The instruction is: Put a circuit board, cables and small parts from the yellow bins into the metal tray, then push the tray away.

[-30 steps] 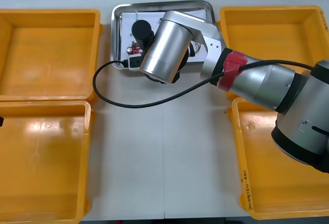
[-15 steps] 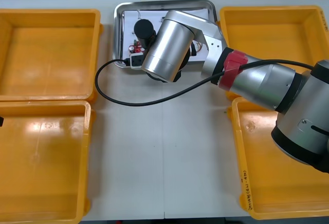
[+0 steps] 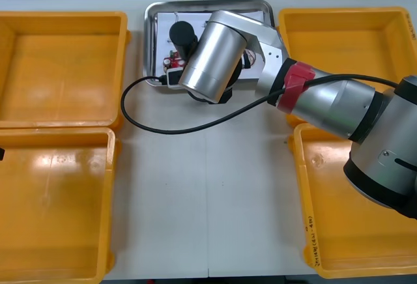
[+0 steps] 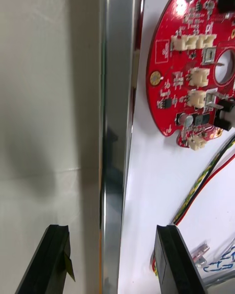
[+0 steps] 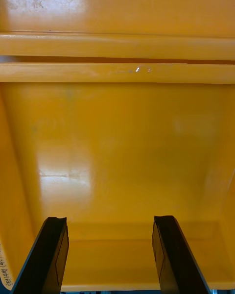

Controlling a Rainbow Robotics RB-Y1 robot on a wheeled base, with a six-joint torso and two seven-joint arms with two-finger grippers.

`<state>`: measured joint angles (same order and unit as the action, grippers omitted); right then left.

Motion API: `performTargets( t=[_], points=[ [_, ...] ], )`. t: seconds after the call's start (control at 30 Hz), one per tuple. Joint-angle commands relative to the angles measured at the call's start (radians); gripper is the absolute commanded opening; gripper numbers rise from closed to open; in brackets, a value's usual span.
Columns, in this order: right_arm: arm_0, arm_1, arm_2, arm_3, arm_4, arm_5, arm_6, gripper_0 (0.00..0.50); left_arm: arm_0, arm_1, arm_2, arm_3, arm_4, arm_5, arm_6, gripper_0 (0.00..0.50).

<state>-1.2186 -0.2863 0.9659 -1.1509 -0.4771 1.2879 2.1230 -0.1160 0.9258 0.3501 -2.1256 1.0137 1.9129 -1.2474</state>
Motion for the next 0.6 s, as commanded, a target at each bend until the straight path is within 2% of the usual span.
performTargets(
  t=[0.03, 0.33, 0.47, 0.6],
  points=[
    [-0.061, 0.016, -0.084, -0.053, -0.025, 0.054, 0.052, 0.500, 0.022, -0.013, 0.030, -0.024, -0.009, 0.007, -0.020, 0.500],
    [-0.061, -0.001, -0.228, -0.141, -0.103, 0.206, 0.077, 0.500, 0.022, -0.013, 0.030, -0.024, -0.009, 0.007, -0.020, 0.500],
    [-0.055, -0.025, -0.297, -0.184, -0.166, 0.284, 0.071, 0.500, 0.022, -0.013, 0.030, -0.024, -0.009, 0.007, -0.020, 0.500],
    [-0.010, -0.054, -0.371, -0.263, -0.196, 0.347, 0.046, 0.500, 0.022, -0.013, 0.030, -0.024, -0.009, 0.007, -0.020, 0.500]
  ],
)
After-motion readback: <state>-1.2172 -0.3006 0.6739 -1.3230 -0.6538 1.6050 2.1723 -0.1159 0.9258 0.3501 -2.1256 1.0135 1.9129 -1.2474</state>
